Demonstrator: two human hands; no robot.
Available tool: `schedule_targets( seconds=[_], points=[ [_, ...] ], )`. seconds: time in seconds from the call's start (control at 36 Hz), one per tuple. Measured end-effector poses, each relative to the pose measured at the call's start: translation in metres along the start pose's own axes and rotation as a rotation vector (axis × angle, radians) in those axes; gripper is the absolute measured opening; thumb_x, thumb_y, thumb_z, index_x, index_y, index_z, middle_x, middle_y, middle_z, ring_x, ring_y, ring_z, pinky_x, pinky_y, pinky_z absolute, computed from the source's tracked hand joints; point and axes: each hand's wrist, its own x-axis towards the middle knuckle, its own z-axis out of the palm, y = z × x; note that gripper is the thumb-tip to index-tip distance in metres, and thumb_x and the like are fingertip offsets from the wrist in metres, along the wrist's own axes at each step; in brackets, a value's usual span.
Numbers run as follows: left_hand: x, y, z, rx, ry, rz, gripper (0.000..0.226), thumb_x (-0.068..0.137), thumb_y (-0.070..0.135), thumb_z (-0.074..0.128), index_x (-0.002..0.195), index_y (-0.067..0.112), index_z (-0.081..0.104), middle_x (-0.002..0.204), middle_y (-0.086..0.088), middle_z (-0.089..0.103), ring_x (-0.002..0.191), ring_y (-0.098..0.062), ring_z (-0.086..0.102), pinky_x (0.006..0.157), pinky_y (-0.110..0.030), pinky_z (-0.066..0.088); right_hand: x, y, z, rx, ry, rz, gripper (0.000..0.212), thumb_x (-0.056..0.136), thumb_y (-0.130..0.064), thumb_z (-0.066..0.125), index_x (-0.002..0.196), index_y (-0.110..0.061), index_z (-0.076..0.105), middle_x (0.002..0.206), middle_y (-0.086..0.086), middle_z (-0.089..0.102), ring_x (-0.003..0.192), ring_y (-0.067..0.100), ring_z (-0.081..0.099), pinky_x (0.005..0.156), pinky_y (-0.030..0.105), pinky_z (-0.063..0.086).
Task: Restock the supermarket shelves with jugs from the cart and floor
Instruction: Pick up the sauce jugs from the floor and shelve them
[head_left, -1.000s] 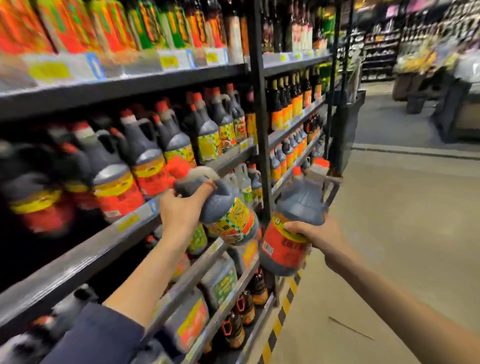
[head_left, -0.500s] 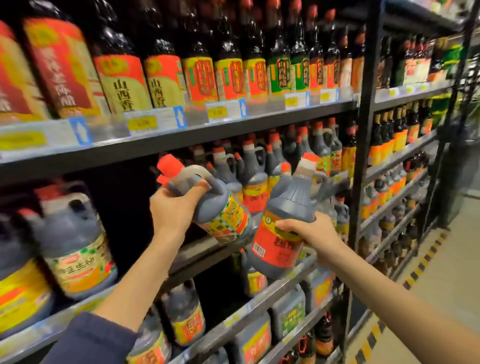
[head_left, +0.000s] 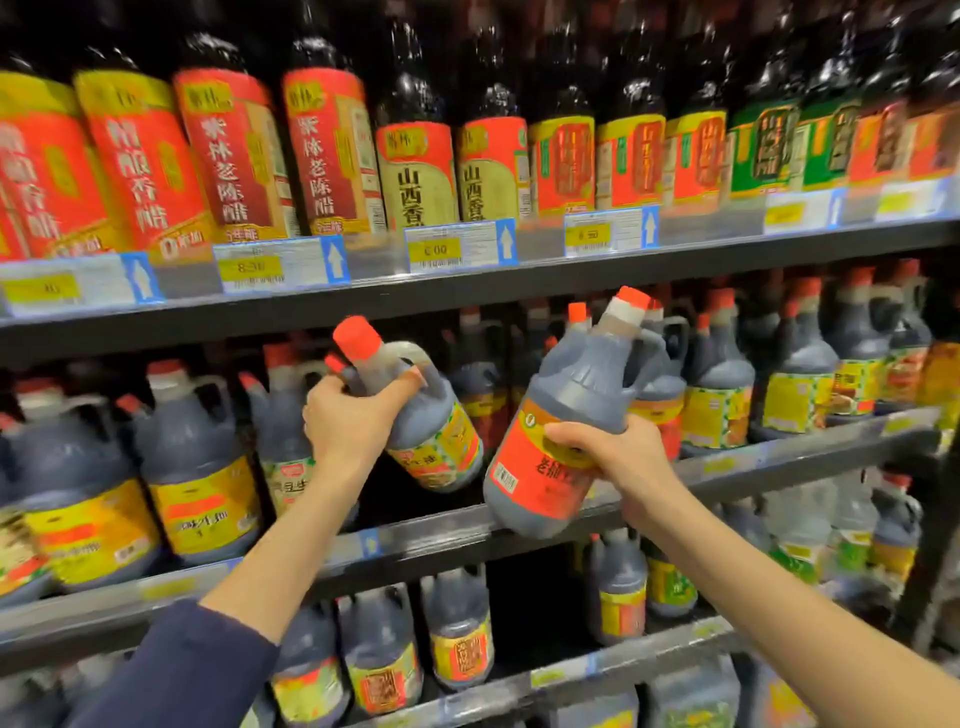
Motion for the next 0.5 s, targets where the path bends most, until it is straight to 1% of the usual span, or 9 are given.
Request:
schedule_targets(
  seconds=[0.06, 0.11, 0.17, 0.22, 0.28, 0.33, 0.42, 0.5],
  points=[
    [0.001, -0.002, -0.004, 0.075, -0.004, 0.005, 0.048, 0.054, 0.051, 0.081, 0.07, 0.012, 0.057, 0.078, -0.007, 0.066, 0.079, -0.028, 0.064, 0.072, -0.046, 0.054, 0.006, 0.001, 0.003, -0.006, -0.026, -0.003, 0.03, 0.063, -0.01, 0.084, 0.089, -0.018, 0.07, 0.088, -0.002, 0.074, 0.079, 0.011, 0.07, 0.06, 0.026, 0.052],
    [0.001, -0.005, -0.006, 0.137, -0.001, -0.002, 0.049, 0.057, 0.049, 0.082, 0.075, 0.009, 0.061, 0.075, -0.004, 0.066, 0.077, -0.026, 0.064, 0.071, -0.045, 0.053, 0.012, 0.002, 0.006, 0.004, -0.048, -0.015, 0.029, 0.064, -0.009, 0.083, 0.088, -0.018, 0.069, 0.088, -0.002, 0.074, 0.08, 0.012, 0.07, 0.062, 0.026, 0.053],
    [0.0, -0.009, -0.006, 0.158, -0.002, -0.013, 0.056, 0.051, 0.057, 0.078, 0.077, 0.01, 0.064, 0.075, -0.001, 0.067, 0.077, -0.023, 0.065, 0.071, -0.045, 0.054, 0.017, 0.003, 0.01, 0.013, -0.069, -0.023, 0.03, 0.064, -0.007, 0.083, 0.089, -0.017, 0.069, 0.089, -0.002, 0.073, 0.08, 0.012, 0.07, 0.06, 0.023, 0.052],
    [-0.001, -0.014, -0.006, 0.21, -0.006, -0.015, 0.059, 0.049, 0.061, 0.076, 0.077, 0.011, 0.063, 0.076, -0.002, 0.067, 0.077, -0.023, 0.064, 0.072, -0.046, 0.054, 0.022, 0.005, 0.013, 0.027, -0.088, -0.021, 0.031, 0.064, -0.006, 0.082, 0.089, -0.016, 0.068, 0.09, -0.001, 0.073, 0.081, 0.012, 0.069, 0.061, 0.023, 0.052],
    [0.0, -0.019, -0.004, 0.286, -0.007, -0.01, 0.057, 0.056, 0.058, 0.08, 0.077, 0.009, 0.06, 0.076, -0.004, 0.065, 0.078, -0.026, 0.063, 0.07, -0.044, 0.052, 0.028, 0.009, 0.015, 0.037, -0.103, -0.017, 0.032, 0.064, -0.006, 0.083, 0.091, -0.016, 0.068, 0.093, 0.001, 0.073, 0.084, 0.015, 0.069, 0.064, 0.025, 0.052],
    [0.003, -0.021, -0.001, 0.322, 0.011, -0.018, 0.056, 0.06, 0.056, 0.079, 0.075, 0.007, 0.056, 0.078, -0.008, 0.064, 0.082, -0.03, 0.063, 0.069, -0.042, 0.049, 0.032, 0.012, 0.017, 0.036, -0.122, -0.022, 0.033, 0.063, -0.007, 0.084, 0.091, -0.015, 0.068, 0.095, 0.003, 0.073, 0.087, 0.017, 0.069, 0.067, 0.028, 0.053],
    [0.007, -0.018, 0.007, 0.358, 0.012, -0.057, 0.055, 0.062, 0.054, 0.079, 0.079, 0.008, 0.053, 0.086, -0.011, 0.064, 0.091, -0.034, 0.062, 0.069, -0.036, 0.042, 0.037, 0.016, 0.019, 0.022, -0.143, -0.05, 0.033, 0.062, -0.005, 0.084, 0.087, -0.019, 0.067, 0.094, 0.0, 0.072, 0.088, 0.016, 0.069, 0.068, 0.029, 0.054],
    [0.014, -0.017, 0.018, 0.406, -0.025, -0.075, 0.06, 0.063, 0.057, 0.077, 0.094, 0.008, 0.058, 0.099, -0.011, 0.065, 0.101, -0.034, 0.06, 0.076, -0.037, 0.045, 0.042, 0.021, 0.019, -0.005, -0.16, -0.07, 0.038, 0.06, -0.007, 0.085, 0.091, -0.019, 0.066, 0.096, -0.001, 0.072, 0.09, 0.015, 0.069, 0.071, 0.03, 0.055]
  ],
)
